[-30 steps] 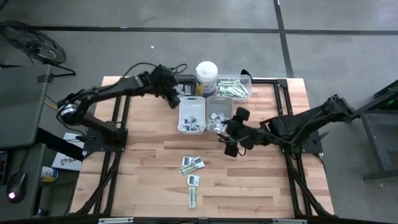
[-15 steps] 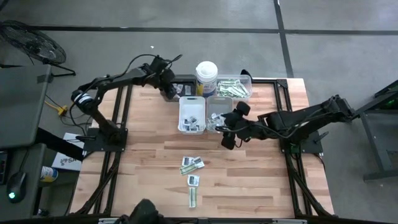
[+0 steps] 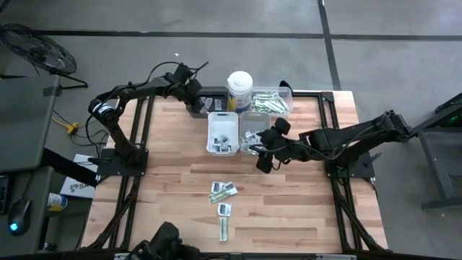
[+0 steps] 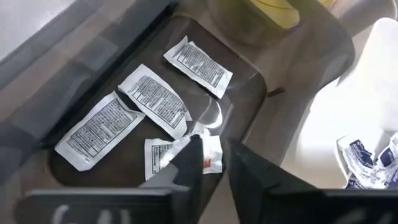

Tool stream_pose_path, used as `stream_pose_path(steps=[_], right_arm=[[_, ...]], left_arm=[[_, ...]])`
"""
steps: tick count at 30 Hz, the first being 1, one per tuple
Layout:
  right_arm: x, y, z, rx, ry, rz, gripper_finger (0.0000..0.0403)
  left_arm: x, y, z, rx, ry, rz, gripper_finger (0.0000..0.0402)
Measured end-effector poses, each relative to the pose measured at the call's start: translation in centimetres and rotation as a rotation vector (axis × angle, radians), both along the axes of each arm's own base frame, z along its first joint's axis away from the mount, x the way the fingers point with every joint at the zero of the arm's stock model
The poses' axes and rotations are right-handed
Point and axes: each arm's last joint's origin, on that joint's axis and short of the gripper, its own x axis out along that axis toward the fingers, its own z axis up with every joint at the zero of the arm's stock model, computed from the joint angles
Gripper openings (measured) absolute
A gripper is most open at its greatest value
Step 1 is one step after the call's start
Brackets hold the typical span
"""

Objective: Pick & Place First Aid Supplies
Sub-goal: Put the ointment into the black transparent bin, then put the band aid into the transparent bin

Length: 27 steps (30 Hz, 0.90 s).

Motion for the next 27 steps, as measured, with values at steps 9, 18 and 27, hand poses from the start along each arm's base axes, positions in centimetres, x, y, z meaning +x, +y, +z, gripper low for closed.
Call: stream_pose_path(steps=[9,18,27], right_arm=[[0.0,0.2,-0.1,0.039,0.01,0.049,0.0236],[1.8,1.0,-1.6,0.071,0.067,0.215,0.0236],[5.9,2.4,-5.3,0.085,0.078,0.387,0.0236]], left_arm=[[-0.1,-0.5,1.0,-0.012,-0.075,-0.088,0.013],[-1.8,-4.4,6.5,0.125,-0.039,-0.17,0.0118],[-1.8,-12.9,10.3,0.222,0.111,-0.296,0.0115]])
